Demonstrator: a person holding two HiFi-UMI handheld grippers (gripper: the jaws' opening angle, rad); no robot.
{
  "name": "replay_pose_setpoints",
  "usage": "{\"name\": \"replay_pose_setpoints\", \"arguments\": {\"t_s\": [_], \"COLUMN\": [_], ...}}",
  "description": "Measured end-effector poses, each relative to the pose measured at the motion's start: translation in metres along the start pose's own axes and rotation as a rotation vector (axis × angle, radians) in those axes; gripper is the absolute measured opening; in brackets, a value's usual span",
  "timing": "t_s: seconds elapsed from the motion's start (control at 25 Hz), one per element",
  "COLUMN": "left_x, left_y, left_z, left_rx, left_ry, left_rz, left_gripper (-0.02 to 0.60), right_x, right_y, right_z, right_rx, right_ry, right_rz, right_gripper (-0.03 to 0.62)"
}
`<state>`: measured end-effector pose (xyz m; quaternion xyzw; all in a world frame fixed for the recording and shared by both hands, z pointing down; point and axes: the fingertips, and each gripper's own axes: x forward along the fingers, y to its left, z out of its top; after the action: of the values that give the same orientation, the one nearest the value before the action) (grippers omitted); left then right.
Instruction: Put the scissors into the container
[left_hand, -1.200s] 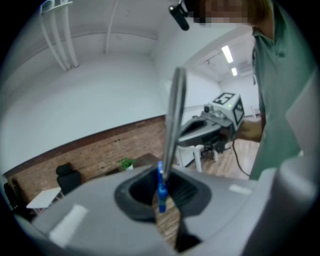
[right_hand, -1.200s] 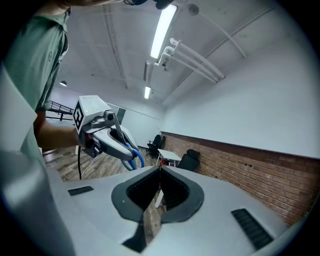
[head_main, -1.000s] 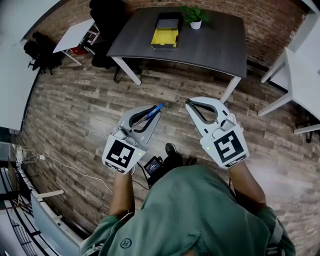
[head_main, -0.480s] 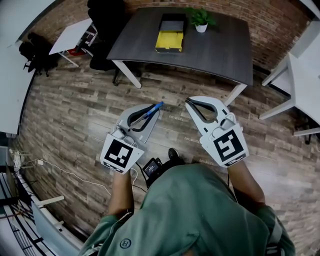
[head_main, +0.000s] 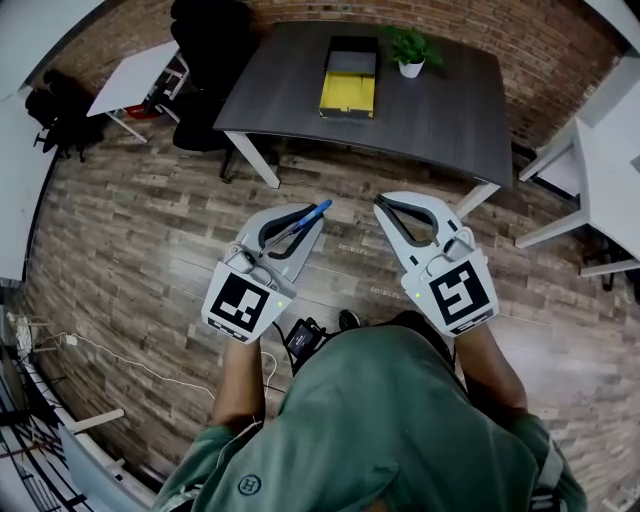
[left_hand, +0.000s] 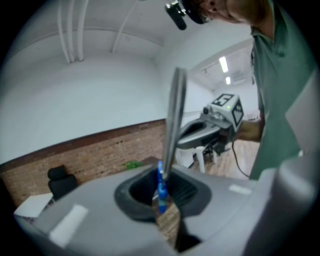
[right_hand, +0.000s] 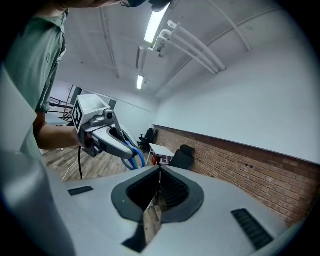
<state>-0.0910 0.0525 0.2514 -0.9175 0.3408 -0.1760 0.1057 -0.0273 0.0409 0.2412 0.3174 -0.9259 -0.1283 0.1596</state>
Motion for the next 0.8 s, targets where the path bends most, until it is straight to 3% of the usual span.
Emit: {"name": "replay_pose_setpoints", "arguments": {"t_s": [0.16,0.52,0.8], "left_x": [0.001,0.015,0.047], "left_y": [0.013,0.038,0.066], "left_z": [-0.004,-0.019,-0.016], "left_rx": [-0.025,-0.047,-0.051], "left_ry": [-0.017,0.027,0.047], "left_rz": [0.0,0.02,0.059], "left_gripper": [0.037,0.037,0.037], "right_x": [0.013,0.045,0.068], "right_y": [-0.004,-0.022,-0.059], "right_z": [0.002,-0.003,-0.011], "right_rx": [-0.001,0.005,0.005], "right_ry": [0.018,0.011,-0.015], "right_rz": [0.003,0.049,0.092], "right_gripper": [0.008,0.008,0.008]}}
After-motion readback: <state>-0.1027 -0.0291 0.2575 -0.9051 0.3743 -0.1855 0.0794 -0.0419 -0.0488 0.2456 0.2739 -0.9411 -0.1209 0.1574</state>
